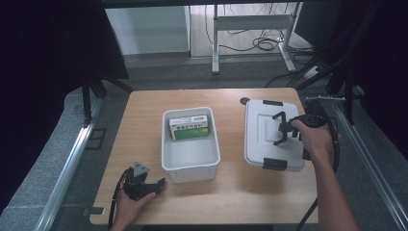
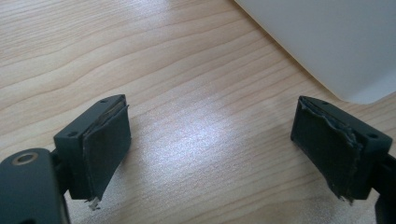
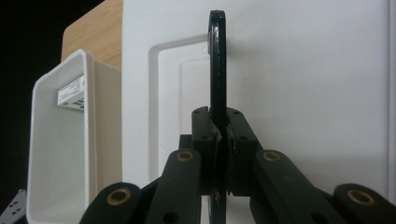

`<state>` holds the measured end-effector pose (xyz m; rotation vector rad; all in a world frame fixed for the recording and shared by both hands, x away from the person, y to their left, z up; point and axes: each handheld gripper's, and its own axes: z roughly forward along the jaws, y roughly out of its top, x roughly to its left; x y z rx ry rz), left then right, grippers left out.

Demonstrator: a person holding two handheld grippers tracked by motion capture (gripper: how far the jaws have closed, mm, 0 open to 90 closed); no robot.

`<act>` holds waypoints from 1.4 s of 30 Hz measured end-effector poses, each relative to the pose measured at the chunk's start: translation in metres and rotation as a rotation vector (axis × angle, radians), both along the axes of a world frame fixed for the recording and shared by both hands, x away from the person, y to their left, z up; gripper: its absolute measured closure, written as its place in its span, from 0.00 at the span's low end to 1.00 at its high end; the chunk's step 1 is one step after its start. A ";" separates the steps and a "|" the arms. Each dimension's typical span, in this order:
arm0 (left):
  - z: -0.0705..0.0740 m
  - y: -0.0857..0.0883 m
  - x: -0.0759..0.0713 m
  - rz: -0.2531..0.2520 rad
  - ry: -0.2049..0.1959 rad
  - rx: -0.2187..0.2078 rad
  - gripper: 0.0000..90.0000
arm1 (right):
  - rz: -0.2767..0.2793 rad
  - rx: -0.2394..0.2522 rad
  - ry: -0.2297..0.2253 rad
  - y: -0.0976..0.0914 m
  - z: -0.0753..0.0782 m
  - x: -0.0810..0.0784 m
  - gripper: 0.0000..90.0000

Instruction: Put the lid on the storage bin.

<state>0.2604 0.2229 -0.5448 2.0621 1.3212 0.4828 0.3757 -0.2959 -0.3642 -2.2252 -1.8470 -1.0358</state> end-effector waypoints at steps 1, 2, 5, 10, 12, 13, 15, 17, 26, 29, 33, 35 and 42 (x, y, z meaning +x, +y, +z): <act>0.000 0.000 0.000 0.000 0.000 0.000 0.13 | 0.002 0.002 -0.002 0.000 0.001 0.000 0.94; 0.000 0.000 0.000 0.000 0.000 0.000 0.13 | 0.005 0.005 -0.005 0.001 0.003 -0.001 0.94; 0.000 0.000 0.000 0.000 0.000 0.000 0.13 | 0.010 0.014 -0.011 0.004 0.007 -0.001 0.94; 0.000 0.000 0.000 0.000 0.000 0.000 0.13 | 0.012 0.022 -0.027 0.008 0.012 -0.002 0.94; 0.000 0.000 0.000 0.000 0.001 0.000 0.13 | 0.014 0.031 -0.030 0.010 0.014 -0.002 0.94; 0.000 0.000 0.000 0.000 0.001 0.000 0.13 | 0.017 0.034 -0.031 0.010 0.014 -0.001 0.94; 0.000 0.000 0.000 0.000 0.001 -0.001 0.13 | 0.020 0.043 -0.030 0.013 0.017 -0.001 0.94; 0.000 0.000 0.000 0.000 0.001 -0.001 0.13 | 0.028 0.041 -0.037 0.015 0.020 -0.001 0.94; 0.000 0.000 0.000 -0.001 0.002 0.001 0.13 | 0.062 0.061 -0.058 0.031 0.036 -0.002 0.94; 0.000 0.000 0.000 -0.001 0.002 0.000 0.13 | 0.077 0.060 -0.062 0.037 0.041 -0.002 0.94; 0.000 0.000 0.000 -0.001 0.002 0.001 0.13 | 0.088 0.066 -0.067 0.044 0.046 -0.002 0.94; 0.000 0.000 0.000 -0.002 0.002 0.000 0.13 | 0.091 0.066 -0.066 0.048 0.047 -0.001 0.94; 0.000 0.000 0.000 -0.002 0.002 0.000 0.13 | 0.117 0.072 -0.071 0.066 0.053 0.000 0.94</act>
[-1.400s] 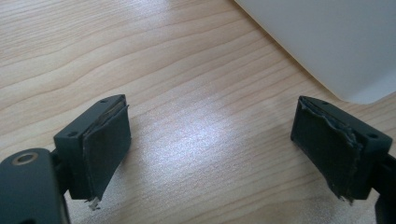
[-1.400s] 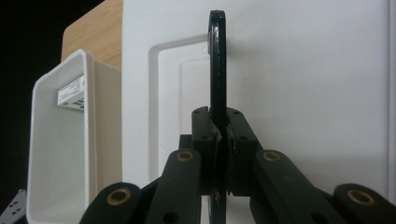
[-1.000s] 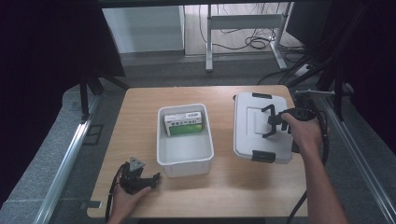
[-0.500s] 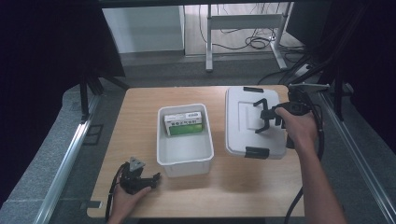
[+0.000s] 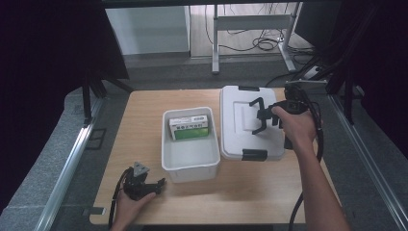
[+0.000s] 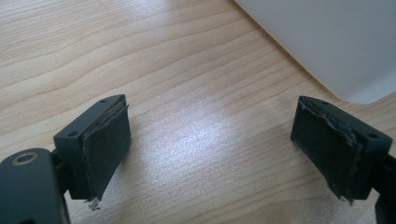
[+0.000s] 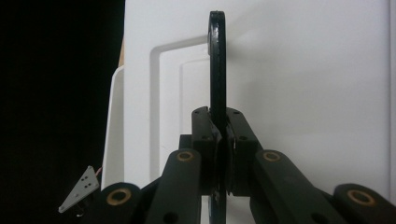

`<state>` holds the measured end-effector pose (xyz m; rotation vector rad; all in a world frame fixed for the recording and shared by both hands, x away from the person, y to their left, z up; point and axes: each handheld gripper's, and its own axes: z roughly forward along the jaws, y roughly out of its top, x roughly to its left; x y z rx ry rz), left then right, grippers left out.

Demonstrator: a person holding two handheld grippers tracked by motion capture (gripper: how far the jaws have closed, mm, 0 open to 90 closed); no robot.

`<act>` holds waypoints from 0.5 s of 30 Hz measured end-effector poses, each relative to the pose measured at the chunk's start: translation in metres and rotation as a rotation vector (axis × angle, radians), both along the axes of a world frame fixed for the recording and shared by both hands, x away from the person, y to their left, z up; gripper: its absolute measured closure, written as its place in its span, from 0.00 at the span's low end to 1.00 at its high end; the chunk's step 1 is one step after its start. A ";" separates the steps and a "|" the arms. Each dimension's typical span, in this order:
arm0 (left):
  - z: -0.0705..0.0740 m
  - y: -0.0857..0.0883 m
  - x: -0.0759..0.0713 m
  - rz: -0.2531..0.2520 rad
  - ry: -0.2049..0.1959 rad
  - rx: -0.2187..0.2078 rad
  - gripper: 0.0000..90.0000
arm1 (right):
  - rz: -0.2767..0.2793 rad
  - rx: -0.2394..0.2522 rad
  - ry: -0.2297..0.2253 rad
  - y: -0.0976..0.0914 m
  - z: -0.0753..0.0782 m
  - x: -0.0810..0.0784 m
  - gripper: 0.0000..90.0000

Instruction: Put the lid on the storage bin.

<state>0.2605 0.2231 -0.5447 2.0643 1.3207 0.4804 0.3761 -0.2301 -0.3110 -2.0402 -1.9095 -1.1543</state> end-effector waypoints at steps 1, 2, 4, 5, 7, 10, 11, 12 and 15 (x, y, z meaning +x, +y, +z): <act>0.000 0.000 0.000 0.000 0.000 0.000 0.13 | 0.007 -0.001 0.001 0.002 0.001 0.000 0.94; 0.000 0.000 0.000 0.000 0.000 0.000 0.13 | 0.011 0.001 -0.003 0.006 0.001 0.001 0.94; 0.000 0.000 0.000 0.000 0.000 0.000 0.13 | 0.016 0.000 -0.002 0.009 0.002 0.002 0.94; 0.000 0.000 0.000 0.000 0.000 0.000 0.13 | 0.017 0.005 -0.001 0.011 0.002 0.002 0.94; 0.000 0.000 0.000 0.000 0.000 0.000 0.13 | 0.024 0.004 0.000 0.015 0.003 0.002 0.94; 0.000 0.000 0.000 0.000 0.000 0.000 0.13 | 0.033 0.003 -0.002 0.021 0.003 0.003 0.94; 0.000 0.000 0.000 0.000 0.000 0.000 0.13 | 0.033 0.004 -0.001 0.022 0.003 0.004 0.94; 0.000 0.000 0.000 0.000 0.000 0.000 0.13 | 0.039 -0.001 0.000 0.024 0.003 0.004 0.94; 0.000 0.000 0.000 0.000 0.000 0.000 0.13 | 0.050 -0.003 0.002 0.030 0.006 0.004 0.94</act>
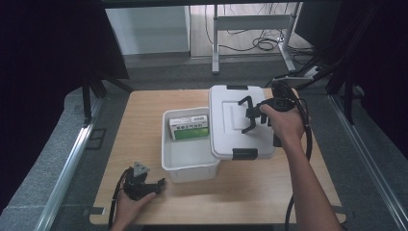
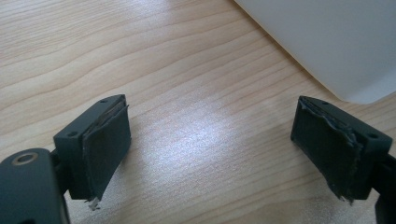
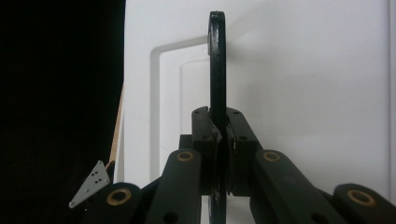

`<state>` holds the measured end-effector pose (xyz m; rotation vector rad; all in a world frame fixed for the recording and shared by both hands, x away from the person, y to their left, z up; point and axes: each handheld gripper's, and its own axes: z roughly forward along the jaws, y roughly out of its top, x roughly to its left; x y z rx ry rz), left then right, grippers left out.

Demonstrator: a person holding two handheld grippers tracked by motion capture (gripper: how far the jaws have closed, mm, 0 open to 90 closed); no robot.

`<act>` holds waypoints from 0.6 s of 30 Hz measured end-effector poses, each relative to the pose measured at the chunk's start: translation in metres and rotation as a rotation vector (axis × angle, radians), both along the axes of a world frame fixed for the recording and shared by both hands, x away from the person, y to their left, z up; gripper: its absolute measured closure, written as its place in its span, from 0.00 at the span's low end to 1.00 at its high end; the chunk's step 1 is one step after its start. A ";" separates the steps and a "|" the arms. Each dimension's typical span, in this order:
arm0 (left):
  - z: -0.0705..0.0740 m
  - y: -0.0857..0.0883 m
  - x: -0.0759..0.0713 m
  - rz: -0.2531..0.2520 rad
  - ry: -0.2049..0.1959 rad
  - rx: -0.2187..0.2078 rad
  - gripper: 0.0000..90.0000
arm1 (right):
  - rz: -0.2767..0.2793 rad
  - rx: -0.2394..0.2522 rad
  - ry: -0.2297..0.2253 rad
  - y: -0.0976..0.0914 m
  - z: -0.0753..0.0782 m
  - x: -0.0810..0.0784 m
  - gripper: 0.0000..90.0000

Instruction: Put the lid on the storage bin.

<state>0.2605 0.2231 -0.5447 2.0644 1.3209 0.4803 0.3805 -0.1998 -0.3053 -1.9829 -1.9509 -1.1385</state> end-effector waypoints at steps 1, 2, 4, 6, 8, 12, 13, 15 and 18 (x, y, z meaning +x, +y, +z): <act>0.000 0.000 0.000 0.000 0.000 0.000 0.13 | 0.002 0.000 -0.004 0.002 0.000 0.000 0.94; 0.000 0.000 0.000 0.000 0.000 -0.001 0.13 | 0.007 -0.004 -0.003 0.003 0.001 0.000 0.94; 0.000 0.000 0.000 0.000 -0.001 -0.001 0.13 | 0.010 -0.001 -0.007 0.007 0.003 0.000 0.94; 0.000 0.000 0.000 0.000 -0.001 0.000 0.13 | 0.021 -0.002 -0.006 0.011 0.004 0.000 0.94; 0.000 0.000 0.000 0.000 -0.001 0.000 0.13 | 0.023 0.000 -0.007 0.015 0.004 0.000 0.94; 0.000 0.000 0.000 0.000 -0.001 -0.001 0.13 | 0.035 -0.002 -0.006 0.024 0.005 0.001 0.94; 0.000 0.000 0.000 0.000 -0.001 -0.001 0.13 | 0.040 -0.003 -0.005 0.026 0.005 0.001 0.94; 0.000 0.000 0.000 0.000 -0.001 -0.001 0.13 | 0.051 0.001 -0.002 0.032 0.006 0.002 0.94; 0.000 0.000 0.000 0.000 -0.001 0.000 0.13 | 0.062 -0.004 -0.005 0.037 0.006 0.002 0.94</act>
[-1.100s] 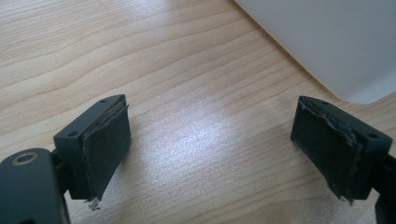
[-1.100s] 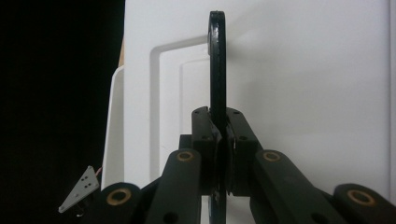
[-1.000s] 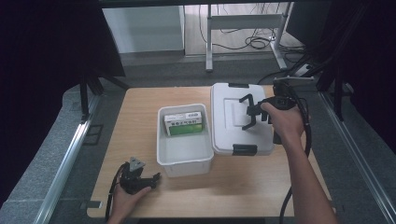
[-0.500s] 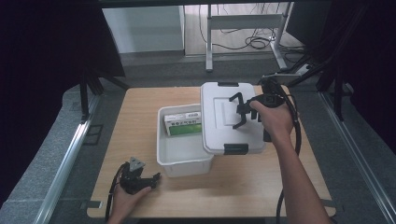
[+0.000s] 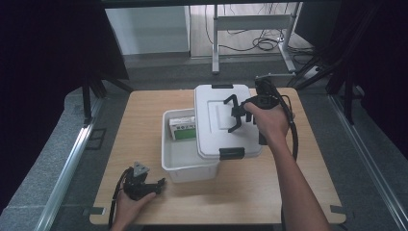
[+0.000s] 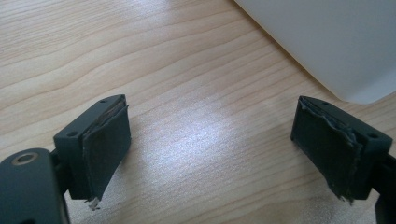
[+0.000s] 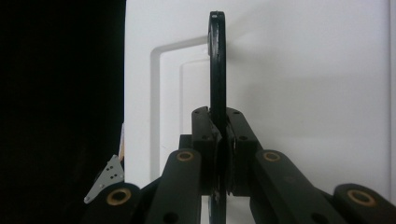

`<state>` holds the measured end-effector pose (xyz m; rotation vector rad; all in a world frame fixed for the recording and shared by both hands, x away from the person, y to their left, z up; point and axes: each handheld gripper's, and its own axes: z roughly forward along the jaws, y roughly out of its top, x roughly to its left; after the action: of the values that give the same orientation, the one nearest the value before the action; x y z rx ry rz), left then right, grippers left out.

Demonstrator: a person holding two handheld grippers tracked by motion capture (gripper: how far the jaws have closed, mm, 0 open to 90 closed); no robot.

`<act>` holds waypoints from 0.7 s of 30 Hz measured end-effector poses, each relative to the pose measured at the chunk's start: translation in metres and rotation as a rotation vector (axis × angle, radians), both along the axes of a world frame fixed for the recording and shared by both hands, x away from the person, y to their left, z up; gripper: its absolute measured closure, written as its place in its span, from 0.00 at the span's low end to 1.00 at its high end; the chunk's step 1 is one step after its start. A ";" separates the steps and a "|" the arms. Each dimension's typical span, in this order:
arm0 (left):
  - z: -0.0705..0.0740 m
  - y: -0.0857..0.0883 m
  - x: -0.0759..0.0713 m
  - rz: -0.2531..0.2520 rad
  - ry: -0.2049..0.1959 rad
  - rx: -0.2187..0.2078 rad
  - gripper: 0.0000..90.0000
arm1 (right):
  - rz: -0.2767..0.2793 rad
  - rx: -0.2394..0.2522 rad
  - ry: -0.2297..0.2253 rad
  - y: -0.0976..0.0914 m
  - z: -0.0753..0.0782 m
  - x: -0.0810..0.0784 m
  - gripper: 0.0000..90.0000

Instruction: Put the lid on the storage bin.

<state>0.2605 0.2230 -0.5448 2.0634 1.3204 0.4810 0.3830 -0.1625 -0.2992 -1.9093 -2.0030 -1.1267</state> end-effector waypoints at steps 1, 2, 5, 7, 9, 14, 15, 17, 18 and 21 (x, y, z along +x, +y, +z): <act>0.000 0.000 0.000 0.000 0.000 0.000 0.13 | 0.003 -0.001 0.000 0.003 0.000 0.000 0.94; 0.000 0.000 0.000 0.000 0.000 0.000 0.13 | 0.003 0.001 0.001 0.005 0.000 0.000 0.94; 0.000 0.000 0.000 0.000 0.000 0.000 0.13 | 0.011 0.001 0.005 0.010 -0.001 0.001 0.94; 0.000 0.000 0.000 0.000 0.000 0.000 0.13 | 0.017 0.003 0.009 0.014 -0.001 0.002 0.94; 0.000 0.000 0.000 0.000 0.000 0.000 0.13 | 0.021 0.003 0.011 0.018 -0.002 0.002 0.94; 0.000 0.000 0.000 0.000 0.000 0.000 0.13 | 0.029 -0.001 0.019 0.032 -0.005 0.005 0.94; 0.000 0.000 0.000 0.000 0.000 0.000 0.13 | 0.032 -0.003 0.020 0.034 -0.005 0.005 0.94; 0.000 0.000 0.000 0.000 0.000 0.000 0.13 | 0.038 -0.004 0.026 0.039 -0.004 0.005 0.94; 0.000 0.000 0.000 0.000 0.000 0.000 0.13 | 0.041 -0.007 0.023 0.041 -0.004 0.005 0.94; 0.000 0.000 0.000 -0.001 0.001 0.000 0.13 | 0.047 -0.007 0.026 0.049 -0.003 0.005 0.94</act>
<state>0.2606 0.2231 -0.5447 2.0639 1.3204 0.4796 0.3883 -0.1138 -0.3024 -1.8600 -2.0297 -1.0789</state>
